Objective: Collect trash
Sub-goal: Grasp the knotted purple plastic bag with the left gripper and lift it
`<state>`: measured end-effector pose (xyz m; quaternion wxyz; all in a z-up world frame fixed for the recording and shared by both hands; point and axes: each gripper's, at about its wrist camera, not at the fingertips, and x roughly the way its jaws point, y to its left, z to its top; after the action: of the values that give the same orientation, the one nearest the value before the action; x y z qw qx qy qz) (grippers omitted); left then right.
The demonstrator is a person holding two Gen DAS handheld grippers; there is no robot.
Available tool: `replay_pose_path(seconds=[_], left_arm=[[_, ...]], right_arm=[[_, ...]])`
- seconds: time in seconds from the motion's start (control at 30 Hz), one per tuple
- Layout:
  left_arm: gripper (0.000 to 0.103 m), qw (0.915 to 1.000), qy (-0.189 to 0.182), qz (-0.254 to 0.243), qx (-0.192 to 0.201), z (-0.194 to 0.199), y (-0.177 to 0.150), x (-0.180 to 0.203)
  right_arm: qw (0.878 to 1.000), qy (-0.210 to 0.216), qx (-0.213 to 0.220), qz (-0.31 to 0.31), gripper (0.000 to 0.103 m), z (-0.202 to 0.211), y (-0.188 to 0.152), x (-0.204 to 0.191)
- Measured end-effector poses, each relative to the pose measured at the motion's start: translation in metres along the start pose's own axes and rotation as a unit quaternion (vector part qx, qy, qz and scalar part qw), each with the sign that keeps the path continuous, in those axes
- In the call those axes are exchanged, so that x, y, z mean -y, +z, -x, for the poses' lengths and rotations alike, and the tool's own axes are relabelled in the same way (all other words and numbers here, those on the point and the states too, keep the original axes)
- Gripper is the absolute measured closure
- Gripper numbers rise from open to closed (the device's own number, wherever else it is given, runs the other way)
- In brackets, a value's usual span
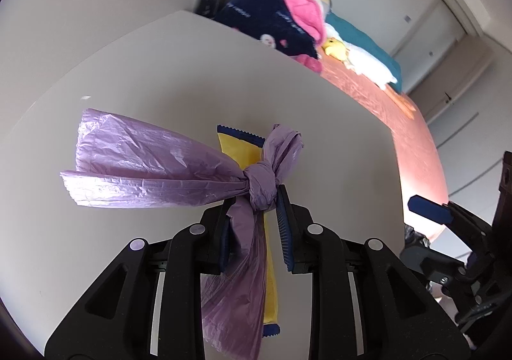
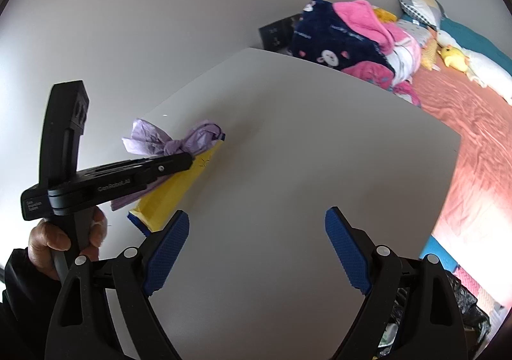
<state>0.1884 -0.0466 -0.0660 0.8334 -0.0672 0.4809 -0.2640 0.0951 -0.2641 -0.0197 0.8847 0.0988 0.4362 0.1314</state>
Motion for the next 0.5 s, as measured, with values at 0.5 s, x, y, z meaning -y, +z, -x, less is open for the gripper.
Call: replay_pose_path(seconds=[0.5], left_arm=[[0.069,0.9974,0.005,0.059,0.041,0.019,-0.008,-0.034]], right_arm=[[1.0,0.006,-0.011,0.024,0.015,-0.011,0.008,-0.02]])
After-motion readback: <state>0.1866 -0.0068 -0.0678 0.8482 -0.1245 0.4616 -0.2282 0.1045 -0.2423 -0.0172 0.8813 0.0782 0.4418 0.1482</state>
